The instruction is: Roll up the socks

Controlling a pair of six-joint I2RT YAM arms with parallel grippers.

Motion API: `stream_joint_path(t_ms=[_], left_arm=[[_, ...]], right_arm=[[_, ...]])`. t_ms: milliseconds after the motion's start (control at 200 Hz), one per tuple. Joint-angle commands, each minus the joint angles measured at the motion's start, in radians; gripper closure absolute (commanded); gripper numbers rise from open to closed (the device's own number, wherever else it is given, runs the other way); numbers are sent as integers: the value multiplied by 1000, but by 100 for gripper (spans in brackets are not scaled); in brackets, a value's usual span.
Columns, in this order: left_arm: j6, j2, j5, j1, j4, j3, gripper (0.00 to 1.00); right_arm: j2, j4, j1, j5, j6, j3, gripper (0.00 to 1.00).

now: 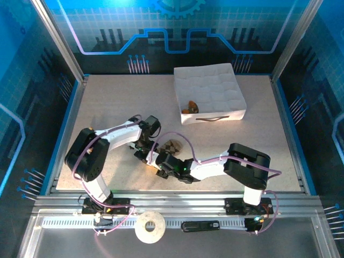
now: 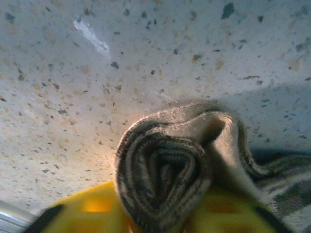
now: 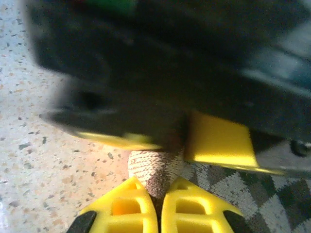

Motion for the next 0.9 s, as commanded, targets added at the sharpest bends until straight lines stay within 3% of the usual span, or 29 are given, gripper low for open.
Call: stream_joint_path(t_ms=[0,120,255,365,530,730,845,895], left_arm=[[19,-71,32,41,33,-59,43],[31,-149,15,86,54,-71,22],[104,-190,-28,111,44,-51,17],[202,-203,-76,108,42,-37,22],[246,-245,-25,78,172,-96,34],[264,-204,-6,-8,250,-115,45],[251,-170,-53,-37,179,-111,47],[237,-171,-65,-39,177,-126,43]], right_arm=[[26,-148,-45,-75,95,-59,100],[20,-110,-88,-228,177,-125,100],[40,-38,-157,-363,278,-197,100],[50,53,-215,-458,358,-253,100],[95,163,-285,-580,450,-311,100],[129,206,-334,-640,482,-326,100],[162,217,-361,-677,506,-324,100],[171,219,-367,-685,517,-324,100]])
